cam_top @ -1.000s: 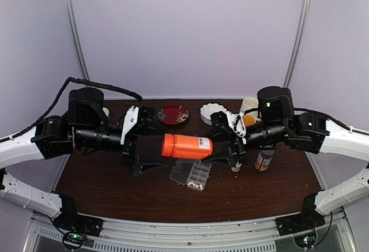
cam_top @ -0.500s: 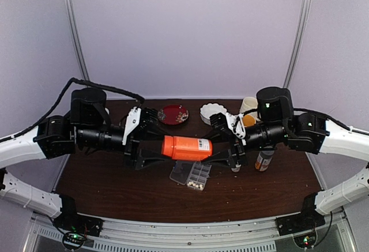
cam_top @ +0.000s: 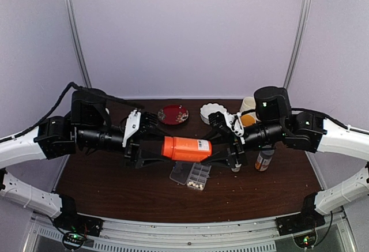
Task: Sort the pills into containers
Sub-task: Screw the lid of the pill bottle onto the pill bottle.
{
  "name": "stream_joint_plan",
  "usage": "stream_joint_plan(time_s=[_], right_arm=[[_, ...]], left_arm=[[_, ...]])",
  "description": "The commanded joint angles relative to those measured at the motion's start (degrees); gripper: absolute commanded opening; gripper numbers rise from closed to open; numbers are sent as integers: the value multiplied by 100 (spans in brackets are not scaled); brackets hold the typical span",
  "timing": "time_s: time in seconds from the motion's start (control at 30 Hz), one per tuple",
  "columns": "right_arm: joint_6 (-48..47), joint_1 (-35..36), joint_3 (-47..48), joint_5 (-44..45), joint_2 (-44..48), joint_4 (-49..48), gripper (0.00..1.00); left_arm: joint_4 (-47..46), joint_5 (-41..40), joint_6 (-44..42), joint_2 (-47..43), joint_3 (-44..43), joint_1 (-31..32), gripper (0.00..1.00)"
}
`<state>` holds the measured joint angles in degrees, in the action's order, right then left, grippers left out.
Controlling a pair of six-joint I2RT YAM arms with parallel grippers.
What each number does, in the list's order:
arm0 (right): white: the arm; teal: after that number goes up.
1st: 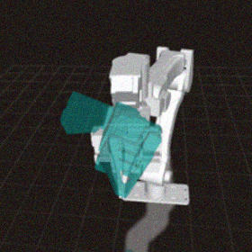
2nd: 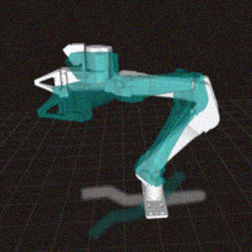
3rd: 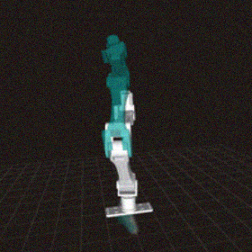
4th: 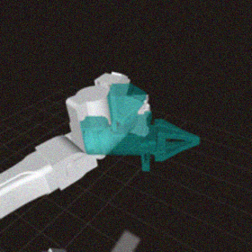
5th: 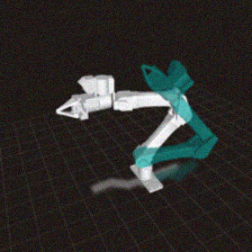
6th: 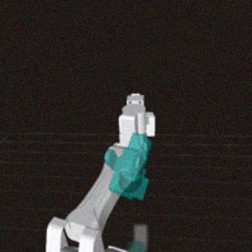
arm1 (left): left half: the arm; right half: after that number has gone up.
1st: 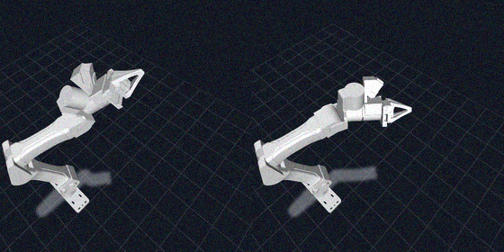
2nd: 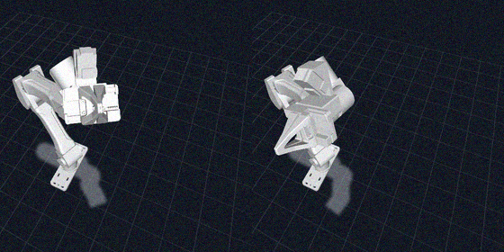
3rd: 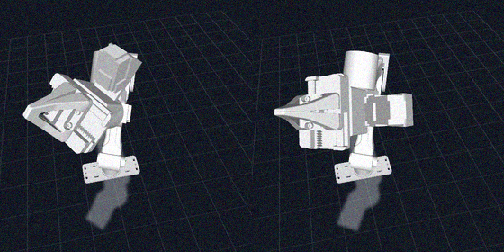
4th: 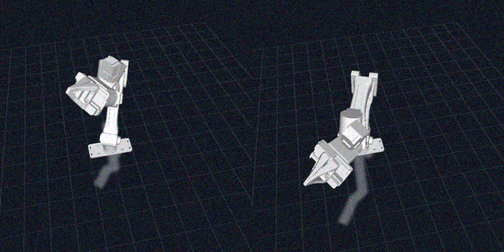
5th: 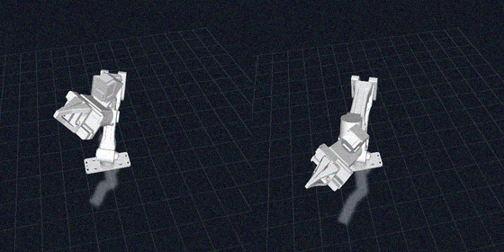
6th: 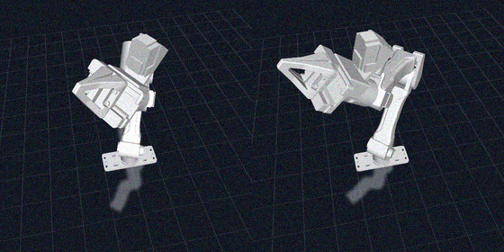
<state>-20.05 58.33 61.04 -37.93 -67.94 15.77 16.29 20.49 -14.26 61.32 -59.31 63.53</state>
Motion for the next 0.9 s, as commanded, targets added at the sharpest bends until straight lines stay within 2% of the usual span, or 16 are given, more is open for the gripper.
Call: stream_joint_plan(time_s=[0.0,0.07,0.13,0.23,0.27,0.33,0.47,0.6,0.67,0.73,0.77,0.8,0.83,0.87], right_arm=[[314,-84,295,-617,-141,-264,0],[421,-129,290,-754,-157,-332,0],[531,-173,286,-863,-164,-408,0],[747,-253,286,-967,-182,-483,0],[800,-285,286,-995,-191,-499,0],[923,-360,286,-1110,-210,-512,0],[1255,-546,240,-1343,-219,-632,0],[1606,-765,152,-1642,-200,-909,0],[1627,-811,146,-1671,-194,-913,0],[1584,-843,158,-1642,-185,-859,0],[1555,-853,173,-1589,-184,-779,0],[1491,-862,205,-1519,-184,-675,0],[1416,-873,233,-1461,-192,-551,0],[1363,-882,267,-1387,-195,-434,0]], left_arm=[[-210,640,-1699,-86,188,11,9],[-77,708,-2658,-143,242,19,0],[46,590,-3813,-201,341,13,0],[410,393,-6548,-338,689,27,0],[120,173,-7095,-391,870,20,0],[-415,-331,-7499,-380,1044,27,0],[-374,-1487,-8939,-146,897,74,0],[-1378,-2354,-10172,-56,1244,101,0],[-2033,-2449,-10744,-17,1456,103,11],[-2296,-2394,-10654,15,1481,105,28],[-2350,-2381,-10463,38,1468,103,41],[-2424,-2369,-10224,56,1460,98,74],[-2500,-2343,-9962,63,1476,98,94],[-2585,-2286,-9608,35,1498,91,97]])
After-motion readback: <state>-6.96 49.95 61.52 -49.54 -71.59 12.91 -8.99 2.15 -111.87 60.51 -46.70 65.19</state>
